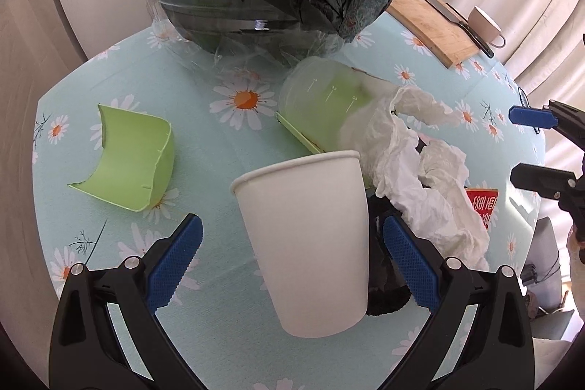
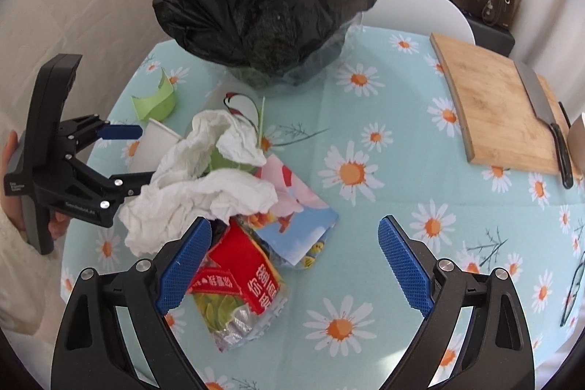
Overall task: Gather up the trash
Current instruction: 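Grasp the red snack wrapper with the right tool while the left grasps the paper cup, then lift the wrapper and cup and carry both over the black bin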
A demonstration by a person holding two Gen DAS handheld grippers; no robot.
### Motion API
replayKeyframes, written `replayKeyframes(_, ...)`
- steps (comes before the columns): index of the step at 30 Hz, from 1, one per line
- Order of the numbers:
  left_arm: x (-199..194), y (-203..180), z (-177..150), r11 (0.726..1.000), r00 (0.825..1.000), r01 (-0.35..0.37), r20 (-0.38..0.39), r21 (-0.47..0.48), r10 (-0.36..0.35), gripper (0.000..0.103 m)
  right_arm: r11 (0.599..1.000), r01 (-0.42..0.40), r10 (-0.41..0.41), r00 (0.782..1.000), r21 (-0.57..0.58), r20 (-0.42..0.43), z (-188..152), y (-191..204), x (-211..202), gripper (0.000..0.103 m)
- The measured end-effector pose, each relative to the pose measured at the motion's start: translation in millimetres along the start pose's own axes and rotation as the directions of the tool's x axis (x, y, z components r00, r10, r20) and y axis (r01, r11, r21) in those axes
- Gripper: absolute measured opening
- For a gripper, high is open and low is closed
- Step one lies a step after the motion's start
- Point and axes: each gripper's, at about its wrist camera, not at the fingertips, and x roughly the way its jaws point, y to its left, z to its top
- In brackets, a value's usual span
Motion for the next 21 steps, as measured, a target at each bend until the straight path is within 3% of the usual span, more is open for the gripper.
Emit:
replayKeyframes(14,13,9,0,0.984,0.984,0.172,-0.028,-0.033,-0.173,0.097,0.975,-0.133,0.154,0.982,0.175,-0.108,-42,-14,45,0.085)
replayKeyframes(16,16,12,0,0.973,0.973,0.223,-0.041,-0.059,-0.225,0.088,0.967,-0.172,0.195,0.974,0.186,-0.117,-43,-13,49,0.058)
replayKeyframes(17,15,14,0,0.965,0.966,0.253,-0.036,-0.075,-0.256,0.084,0.964,-0.184,0.211,0.969,0.191,-0.131,-43,-13,52,0.049)
replayKeyframes(18,13,16,0,0.959,0.961,0.271,-0.026,-0.083,-0.274,0.075,0.96,-0.202,0.231,0.963,0.193,-0.142,-45,-13,55,0.021)
replayKeyframes(19,11,16,0,0.957,0.96,0.276,-0.02,-0.088,-0.279,0.068,0.956,-0.219,0.249,0.958,0.193,-0.146,-45,-13,57,0.007)
replayKeyframes(21,9,17,0,0.962,0.964,0.261,-0.031,-0.083,-0.264,0.068,0.95,-0.239,0.268,0.955,0.198,-0.131,-46,-13,54,0.005)
